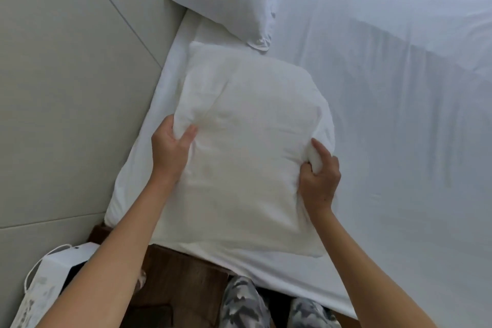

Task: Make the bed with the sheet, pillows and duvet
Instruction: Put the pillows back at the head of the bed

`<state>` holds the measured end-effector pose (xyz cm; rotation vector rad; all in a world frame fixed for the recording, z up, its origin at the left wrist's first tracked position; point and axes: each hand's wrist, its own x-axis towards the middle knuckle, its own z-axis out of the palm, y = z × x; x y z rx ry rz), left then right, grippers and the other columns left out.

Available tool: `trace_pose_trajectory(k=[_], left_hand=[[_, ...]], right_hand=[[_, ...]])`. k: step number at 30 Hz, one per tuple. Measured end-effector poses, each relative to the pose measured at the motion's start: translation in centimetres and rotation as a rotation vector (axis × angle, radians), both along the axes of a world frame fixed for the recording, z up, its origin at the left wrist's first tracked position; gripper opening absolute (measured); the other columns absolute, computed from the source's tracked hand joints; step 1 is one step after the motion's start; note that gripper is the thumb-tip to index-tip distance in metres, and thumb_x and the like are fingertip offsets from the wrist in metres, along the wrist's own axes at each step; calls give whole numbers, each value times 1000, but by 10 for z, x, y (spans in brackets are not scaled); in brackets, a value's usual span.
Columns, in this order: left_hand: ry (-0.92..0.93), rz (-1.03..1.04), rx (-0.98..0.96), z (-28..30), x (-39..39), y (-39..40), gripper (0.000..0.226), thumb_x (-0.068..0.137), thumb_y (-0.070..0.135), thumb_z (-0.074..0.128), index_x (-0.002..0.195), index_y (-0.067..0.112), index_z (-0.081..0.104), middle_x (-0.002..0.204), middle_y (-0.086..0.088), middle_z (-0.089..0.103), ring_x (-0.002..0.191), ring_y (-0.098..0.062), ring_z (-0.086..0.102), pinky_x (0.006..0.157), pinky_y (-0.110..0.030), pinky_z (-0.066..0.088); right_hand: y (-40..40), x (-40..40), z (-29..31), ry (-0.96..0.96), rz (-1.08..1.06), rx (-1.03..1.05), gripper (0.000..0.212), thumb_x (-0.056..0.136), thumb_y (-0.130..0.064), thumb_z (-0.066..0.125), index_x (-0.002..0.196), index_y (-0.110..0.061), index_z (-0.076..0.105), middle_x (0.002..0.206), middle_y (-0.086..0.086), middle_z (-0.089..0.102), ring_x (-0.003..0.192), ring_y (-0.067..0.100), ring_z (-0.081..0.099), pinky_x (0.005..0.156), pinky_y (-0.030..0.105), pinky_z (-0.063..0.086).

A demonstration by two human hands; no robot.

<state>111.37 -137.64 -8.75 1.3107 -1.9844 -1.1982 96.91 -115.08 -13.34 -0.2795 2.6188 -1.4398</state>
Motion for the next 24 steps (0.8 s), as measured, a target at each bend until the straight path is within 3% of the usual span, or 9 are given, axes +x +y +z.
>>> trace_pose_trajectory(k=[3, 5, 8, 11, 14, 16, 18, 21, 24], left_hand=[[-238, -44, 15, -87, -9, -36, 19, 86, 27, 69, 99, 15, 61, 84, 6, 63, 83, -23, 62, 68, -33, 46], [-476, -30, 95, -143, -9, -45, 37, 87, 32, 67, 116, 9, 58, 97, -6, 64, 97, -34, 61, 72, -35, 41], [-617, 26, 144, -203, 4, -44, 57, 90, 41, 62, 136, 11, 46, 118, -14, 62, 111, -34, 57, 83, -36, 40], [-587, 73, -30, -238, 13, -60, 71, 83, 51, 67, 139, 16, 42, 128, -13, 51, 121, -32, 46, 97, -42, 39], [-495, 82, 216, -259, 9, -92, 93, 80, 60, 65, 152, 20, 20, 149, -10, 35, 135, -28, 37, 111, -41, 30], [-353, 48, 468, -266, 1, -107, 103, 75, 66, 67, 154, 23, 17, 151, -3, 38, 135, -23, 41, 112, -36, 31], [-265, 18, 540, -268, -8, -113, 99, 66, 66, 72, 147, 23, 34, 139, 3, 52, 123, -17, 53, 105, -33, 40], [-152, 4, 490, -256, -25, -109, 65, 75, 32, 81, 132, 18, 53, 122, 6, 63, 106, -10, 63, 92, -27, 50], [-29, -22, 486, -232, -33, -113, 59, 69, 18, 83, 124, 12, 60, 113, 1, 68, 99, -13, 68, 85, -28, 55]], right_hand=[[-17, 0, -86, -227, 37, 178, 58, 82, -10, 51, 138, -24, 48, 103, 6, 52, 94, 20, 49, 81, 24, 35], [-19, 2, -140, -366, 39, 313, 62, 86, -15, 52, 144, -29, 36, 113, 5, 49, 108, 24, 49, 84, 29, 38], [-23, 10, -190, -368, -33, 373, 66, 84, -16, 54, 146, -27, 34, 116, 7, 48, 111, 27, 46, 86, 36, 42], [-34, 10, -207, -202, -78, 290, 67, 83, -17, 51, 147, -19, 33, 138, 11, 42, 124, 28, 38, 101, 36, 33], [-49, 1, -209, -58, -32, 282, 73, 82, -48, 40, 150, -24, 28, 153, 9, 28, 139, 26, 26, 110, 41, 27], [-65, -12, -206, -196, 77, 322, 87, 74, -69, 42, 151, -35, 19, 157, 1, 24, 142, 20, 25, 111, 40, 26], [-80, -31, -207, -461, 161, 308, 99, 65, -76, 51, 150, -41, 15, 153, -5, 33, 137, 19, 36, 111, 40, 30], [-97, -59, -208, -666, 120, 20, 94, 60, -53, 72, 143, -35, 33, 137, -6, 53, 121, 17, 55, 104, 42, 44], [-113, -69, -194, -618, 128, -190, 67, 63, -18, 69, 128, -25, 52, 113, -6, 67, 98, 12, 67, 82, 32, 55]])
